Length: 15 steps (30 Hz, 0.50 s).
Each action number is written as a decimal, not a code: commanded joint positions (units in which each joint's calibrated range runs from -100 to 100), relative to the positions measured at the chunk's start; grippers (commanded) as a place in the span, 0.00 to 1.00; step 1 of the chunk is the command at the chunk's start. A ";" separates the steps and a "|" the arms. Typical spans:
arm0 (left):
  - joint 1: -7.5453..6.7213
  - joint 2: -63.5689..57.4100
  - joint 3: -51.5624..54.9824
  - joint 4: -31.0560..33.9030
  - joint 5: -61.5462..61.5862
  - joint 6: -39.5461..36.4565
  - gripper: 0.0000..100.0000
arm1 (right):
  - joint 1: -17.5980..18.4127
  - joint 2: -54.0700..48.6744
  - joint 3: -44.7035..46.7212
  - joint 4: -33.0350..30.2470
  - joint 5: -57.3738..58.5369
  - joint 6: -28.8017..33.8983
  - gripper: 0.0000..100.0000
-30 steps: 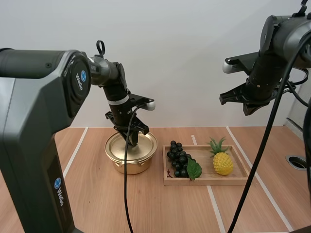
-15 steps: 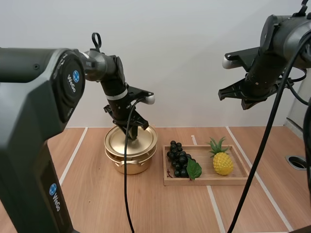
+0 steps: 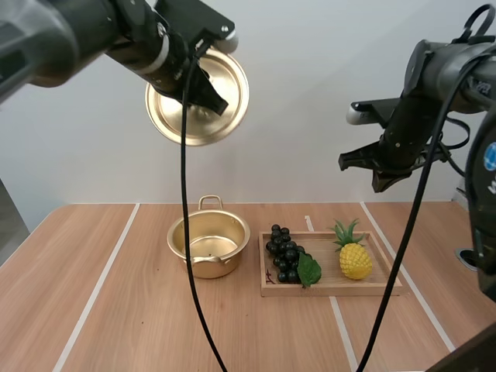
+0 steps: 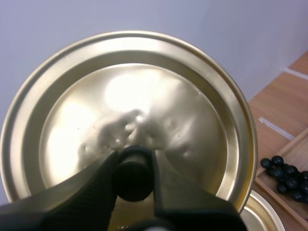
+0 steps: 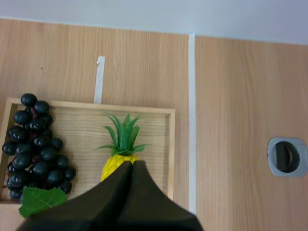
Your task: Open the pot, put the pineapple inside, and close it
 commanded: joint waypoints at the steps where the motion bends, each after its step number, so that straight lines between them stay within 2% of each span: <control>1: -0.16 -5.04 -0.53 -0.99 -5.81 0.95 0.00 | -0.22 1.58 -0.12 0.92 3.27 -0.18 0.00; 8: -0.16 -8.51 -9.28 -0.87 -1.08 0.95 0.00 | -0.22 5.39 -0.12 2.20 4.07 -0.09 0.00; 9: -0.16 -8.34 -11.59 -0.87 -0.02 0.95 0.00 | -0.22 5.68 -0.12 2.20 4.07 -0.09 0.04; 10: -0.16 -8.02 -13.98 -0.87 1.11 0.95 0.00 | -0.22 5.69 -0.12 2.20 4.07 -0.09 0.12; 15: -0.10 -5.88 -26.68 -0.87 8.48 0.95 0.00 | -0.22 5.82 -0.12 3.87 4.07 -0.09 0.69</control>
